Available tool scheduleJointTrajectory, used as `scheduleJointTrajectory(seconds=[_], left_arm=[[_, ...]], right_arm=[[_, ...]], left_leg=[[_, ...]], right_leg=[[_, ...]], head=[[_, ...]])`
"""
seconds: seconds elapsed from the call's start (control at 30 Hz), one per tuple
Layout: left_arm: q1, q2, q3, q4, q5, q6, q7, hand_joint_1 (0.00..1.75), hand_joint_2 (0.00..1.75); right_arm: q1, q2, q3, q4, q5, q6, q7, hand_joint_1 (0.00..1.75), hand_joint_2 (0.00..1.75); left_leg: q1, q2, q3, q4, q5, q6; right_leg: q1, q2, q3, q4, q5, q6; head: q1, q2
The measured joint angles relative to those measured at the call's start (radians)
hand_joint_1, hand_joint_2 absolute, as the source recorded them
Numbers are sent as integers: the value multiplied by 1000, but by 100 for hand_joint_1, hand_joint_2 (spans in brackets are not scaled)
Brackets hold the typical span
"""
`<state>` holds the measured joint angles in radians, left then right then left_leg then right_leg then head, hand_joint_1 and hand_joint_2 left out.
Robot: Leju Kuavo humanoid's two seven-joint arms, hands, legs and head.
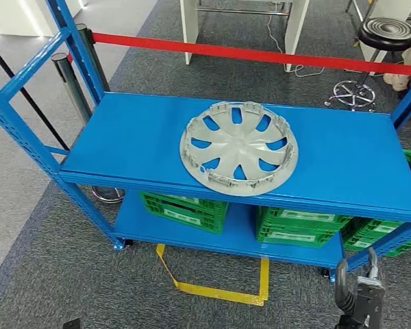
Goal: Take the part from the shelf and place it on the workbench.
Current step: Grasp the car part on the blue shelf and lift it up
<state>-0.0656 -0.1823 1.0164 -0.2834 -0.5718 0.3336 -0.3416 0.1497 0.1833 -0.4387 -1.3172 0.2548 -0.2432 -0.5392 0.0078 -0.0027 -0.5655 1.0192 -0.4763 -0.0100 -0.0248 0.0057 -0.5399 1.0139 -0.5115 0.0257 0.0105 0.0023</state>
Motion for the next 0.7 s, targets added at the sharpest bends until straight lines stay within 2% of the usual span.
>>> scheduleJointTrajectory(seconds=[0.07,0.1,0.17,0.2,0.23,0.27,0.3,0.37,0.4,0.43,0.53,0.57,0.63,0.67,0.7], left_arm=[[-3,-2,9,1,-7,3,-4,0,0],[-6,-4,18,3,-15,6,-8,0,0],[-12,-8,37,8,-36,12,-16,0,0],[-14,-10,47,11,-48,16,-21,0,0],[-16,-11,56,14,-59,20,-26,0,0],[-18,-13,65,16,-70,23,-31,0,0],[-20,-15,73,18,-80,27,-35,0,0],[-26,-17,89,21,-99,33,-44,0,0],[-30,-19,95,22,-109,36,-48,0,0],[-33,-21,101,24,-119,38,-52,0,0],[-36,-24,109,26,-144,38,-63,0,0],[-38,-24,109,27,-149,36,-65,0,0],[-42,-26,110,27,-156,30,-69,0,0],[-44,-27,110,28,-158,28,-71,0,0],[-44,-28,110,29,-160,27,-72,0,0]], right_arm=[[-6,-4,9,-28,10,-4,1,0,0],[-12,-7,18,-56,20,-8,3,0,0],[-24,-16,40,-110,46,-18,7,0,0],[-29,-21,52,-136,60,-23,10,0,0],[-35,-26,64,-162,76,-28,12,0,0],[-41,-32,76,-187,91,-33,15,0,0],[-47,-37,86,-210,105,-39,18,0,0],[-60,-46,107,-254,129,-49,21,0,87],[-64,-50,117,-272,141,-54,22,0,131],[-68,-55,125,-287,156,-59,23,0,175],[-86,-76,152,-309,211,-66,25,0,175],[-96,-87,163,-311,226,-63,24,0,175],[-113,-106,181,-312,243,-60,20,0,175],[-117,-112,187,-312,248,-66,15,0,131],[-119,-115,190,-312,251,-75,8,0,87]], left_leg=[[1,0,-16,37,-25,-4],[1,0,-37,87,-54,-7],[2,0,-99,226,-116,-10],[2,0,-122,277,-130,-10],[1,0,-129,293,-124,-8],[1,0,-117,266,-98,-4],[1,0,-90,205,-60,1],[-2,0,-30,70,-5,9],[-4,0,-14,28,5,12],[-7,0,-8,11,3,13],[-6,2,-8,-4,8,23],[-4,2,-7,-10,11,29],[-3,3,-7,-15,15,37],[-4,3,-8,-15,16,40],[-5,3,-8,-15,15,40]], right_leg=[[0,-1,0,-1,0,-6],[0,-2,0,-1,1,-10],[3,-4,0,-1,0,-16],[5,-5,0,-1,0,-16],[7,-5,1,-1,0,-17],[7,-5,2,0,0,-17],[8,-4,4,0,0,-16],[10,-3,4,0,-2,-13],[11,-3,1,1,-1,-10],[12,-4,-2,0,0,-6],[11,-6,-9,0,-4,9],[11,-6,-20,20,-18,13],[11,-6,-70,121,-73,19],[11,-6,-104,192,-103,21],[11,-6,-133,249,-120,22]], head=[[-2,0],[-4,0],[-5,0],[-5,0],[-5,0],[-5,0],[-5,0],[-5,0],[-4,0],[-4,0],[-3,0],[-2,0],[1,0],[2,0],[2,0]])
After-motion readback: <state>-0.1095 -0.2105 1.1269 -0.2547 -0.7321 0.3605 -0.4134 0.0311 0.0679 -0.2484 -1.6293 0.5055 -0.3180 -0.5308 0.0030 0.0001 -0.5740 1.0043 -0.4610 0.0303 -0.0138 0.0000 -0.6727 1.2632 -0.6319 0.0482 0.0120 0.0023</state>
